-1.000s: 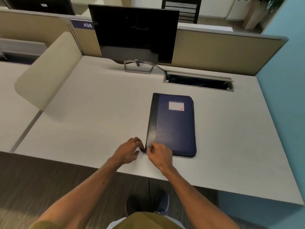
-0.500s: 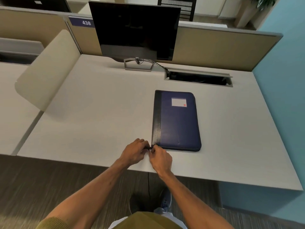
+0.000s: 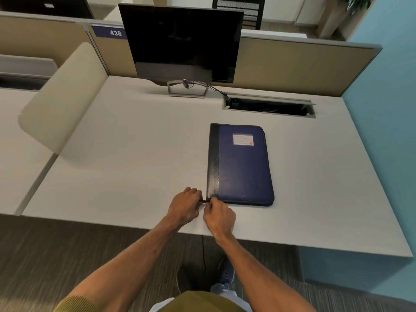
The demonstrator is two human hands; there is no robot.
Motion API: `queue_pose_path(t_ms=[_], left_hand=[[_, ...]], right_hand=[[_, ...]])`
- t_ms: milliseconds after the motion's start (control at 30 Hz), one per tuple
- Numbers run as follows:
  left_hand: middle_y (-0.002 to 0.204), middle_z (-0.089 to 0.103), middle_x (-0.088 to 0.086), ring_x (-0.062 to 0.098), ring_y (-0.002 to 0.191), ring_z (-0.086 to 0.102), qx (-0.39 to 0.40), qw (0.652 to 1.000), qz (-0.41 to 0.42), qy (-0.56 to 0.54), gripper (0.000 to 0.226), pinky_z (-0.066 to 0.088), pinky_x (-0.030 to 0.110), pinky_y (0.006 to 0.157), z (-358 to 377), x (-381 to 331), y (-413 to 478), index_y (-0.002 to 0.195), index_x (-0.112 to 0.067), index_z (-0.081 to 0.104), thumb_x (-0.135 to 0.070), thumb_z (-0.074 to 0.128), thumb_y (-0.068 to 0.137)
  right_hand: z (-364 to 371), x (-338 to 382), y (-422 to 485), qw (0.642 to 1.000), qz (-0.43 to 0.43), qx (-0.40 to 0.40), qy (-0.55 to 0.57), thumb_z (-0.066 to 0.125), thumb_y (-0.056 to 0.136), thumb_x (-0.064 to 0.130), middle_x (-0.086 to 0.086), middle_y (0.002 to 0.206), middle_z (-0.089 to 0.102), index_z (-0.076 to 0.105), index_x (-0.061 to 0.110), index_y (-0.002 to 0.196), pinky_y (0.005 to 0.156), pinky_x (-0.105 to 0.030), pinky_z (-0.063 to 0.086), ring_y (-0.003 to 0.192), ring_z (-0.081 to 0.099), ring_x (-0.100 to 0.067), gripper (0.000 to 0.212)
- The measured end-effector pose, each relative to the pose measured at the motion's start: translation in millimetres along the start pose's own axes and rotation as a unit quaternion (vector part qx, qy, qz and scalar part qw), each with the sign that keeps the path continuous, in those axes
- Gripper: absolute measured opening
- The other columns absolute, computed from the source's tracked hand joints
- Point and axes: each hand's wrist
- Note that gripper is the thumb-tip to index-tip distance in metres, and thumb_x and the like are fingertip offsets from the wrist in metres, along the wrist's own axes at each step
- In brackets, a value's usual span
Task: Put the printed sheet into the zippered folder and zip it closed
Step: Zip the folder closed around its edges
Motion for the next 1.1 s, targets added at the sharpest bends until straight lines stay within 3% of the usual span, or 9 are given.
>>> queue_pose_path(t_ms=[567,967,1100], left_hand=[[0.115,0.070,0.002,0.023,0.109,0.062,0.027,0.998,0.024,0.052,0.023,0.061,0.041,0.085,-7,-8,15,0.116,-0.017,0.062,-0.032,0.053,0.101],[0.123,0.069,0.004,0.026,0.115,0.063,0.071,0.994,0.070,0.048,0.026,0.060,0.046,0.092,-1,-16,29,0.126,-0.015,0.061,-0.031,0.050,0.108],[0.118,0.071,0.002,0.027,0.114,0.063,0.068,0.994,0.058,0.055,0.023,0.060,0.046,0.087,-5,-16,28,0.119,-0.016,0.062,-0.030,0.051,0.103]], right_hand=[[-2,-23,4,0.999,0.037,-0.024,-0.027,0.049,0.108,0.043,0.008,0.106,0.074,0.064,0.024,0.121,0.086,-0.027,0.060,0.090,0.070,-0.008,0.027],[6,-10,-7,0.999,-0.008,-0.031,0.035,0.049,0.110,0.041,0.006,0.123,0.076,0.065,0.022,0.135,0.091,-0.025,0.060,0.100,0.075,-0.012,0.035],[-1,-19,-4,0.999,0.029,-0.043,0.014,0.047,0.110,0.038,0.005,0.114,0.076,0.065,0.021,0.124,0.084,-0.030,0.060,0.094,0.073,-0.013,0.029]])
Point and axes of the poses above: each hand's wrist, its own y-axis towards the middle knuckle, its own z-axis out of the palm, x = y × z
